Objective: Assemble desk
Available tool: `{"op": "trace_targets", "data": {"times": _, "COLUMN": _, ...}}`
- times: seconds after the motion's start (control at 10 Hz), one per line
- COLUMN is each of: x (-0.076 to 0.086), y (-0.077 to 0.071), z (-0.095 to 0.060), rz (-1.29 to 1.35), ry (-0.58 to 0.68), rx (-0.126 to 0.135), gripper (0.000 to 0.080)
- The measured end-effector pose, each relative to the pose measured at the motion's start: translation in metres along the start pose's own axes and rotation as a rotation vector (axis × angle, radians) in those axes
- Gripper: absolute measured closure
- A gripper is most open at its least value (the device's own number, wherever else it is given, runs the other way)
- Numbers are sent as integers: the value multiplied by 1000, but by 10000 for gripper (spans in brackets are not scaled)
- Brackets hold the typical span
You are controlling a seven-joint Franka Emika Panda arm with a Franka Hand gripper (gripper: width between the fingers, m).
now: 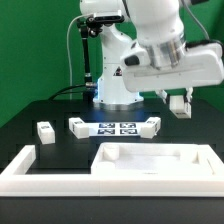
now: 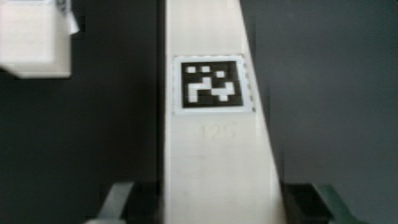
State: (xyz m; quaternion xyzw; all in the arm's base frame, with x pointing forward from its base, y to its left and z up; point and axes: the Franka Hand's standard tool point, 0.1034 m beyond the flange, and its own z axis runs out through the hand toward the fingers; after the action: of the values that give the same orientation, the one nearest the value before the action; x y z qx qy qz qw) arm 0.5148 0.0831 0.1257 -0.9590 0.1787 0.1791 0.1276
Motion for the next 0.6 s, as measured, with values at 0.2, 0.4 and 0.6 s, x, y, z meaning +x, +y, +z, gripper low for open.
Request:
{"op": "trace_targets", "data": {"times": 0.2, "x": 18, "y": -6, "z": -51, "rz": -93, "ry": 147, "rx": -22, "gripper": 509}}
{"op": "trace_targets", "data": {"times": 0.4, "x": 21, "y": -13, "z": -55, "rz": -91, "ry": 311, "rx": -3, "gripper": 509}}
{"op": "trace_targets", "data": {"times": 0.6, "x": 26, "y": -17, "z": -55, "rz": -100, "ry": 433, "rx": 10, "gripper": 509}}
